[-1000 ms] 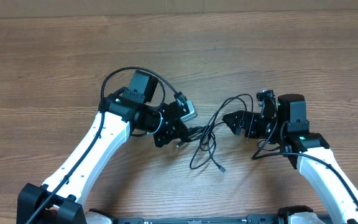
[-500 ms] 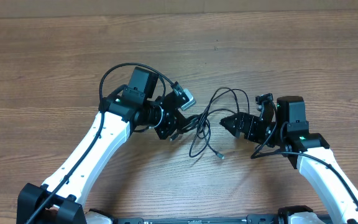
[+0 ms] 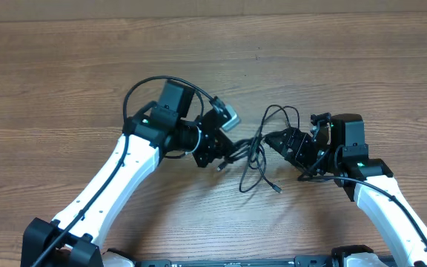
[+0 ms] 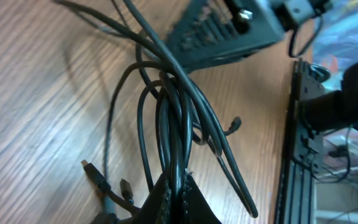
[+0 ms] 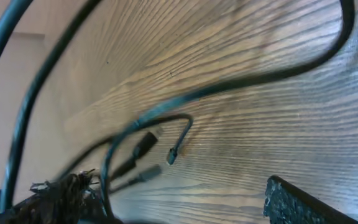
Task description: Untangle cables
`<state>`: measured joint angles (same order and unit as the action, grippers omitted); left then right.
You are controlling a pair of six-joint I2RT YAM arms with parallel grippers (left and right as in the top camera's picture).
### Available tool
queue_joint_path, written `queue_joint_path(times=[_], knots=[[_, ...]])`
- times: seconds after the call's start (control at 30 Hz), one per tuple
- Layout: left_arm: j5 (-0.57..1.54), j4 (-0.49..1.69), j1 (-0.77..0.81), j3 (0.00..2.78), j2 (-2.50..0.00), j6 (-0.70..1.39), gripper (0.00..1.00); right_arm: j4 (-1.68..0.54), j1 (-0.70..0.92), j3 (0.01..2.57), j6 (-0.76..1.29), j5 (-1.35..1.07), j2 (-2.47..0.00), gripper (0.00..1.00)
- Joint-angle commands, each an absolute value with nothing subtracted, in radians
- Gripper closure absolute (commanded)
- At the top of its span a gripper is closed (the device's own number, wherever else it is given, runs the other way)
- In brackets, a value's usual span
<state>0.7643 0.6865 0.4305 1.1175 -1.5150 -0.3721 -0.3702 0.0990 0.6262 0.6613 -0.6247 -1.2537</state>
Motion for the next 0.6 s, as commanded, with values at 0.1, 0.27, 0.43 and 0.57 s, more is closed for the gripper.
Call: queue_joint_path(times=[0.1,0.27,0.43,0.57], knots=[[0.802,0.669,0.472,1.134,-1.523,-0.382,0.96,-0.356,0.096,0.643,0.760,-0.630,-1.240,0.17],[0.805,0.668,0.472,1.134,-1.523,-0.381,0.96,-0.353,0.096,0.643,0.760,-0.627,-1.242,0.30],[0.850,0.662,0.472,1.134,-1.523,-0.382,0.96,-0.349,0.096,0.643,0.763,-0.593,-1.262,0.34],[0.884,0.649,0.473,1.134,-1.523,-0.381,0.96,-0.339,0.096,0.643,0.789,-0.593,-1.286,0.45]])
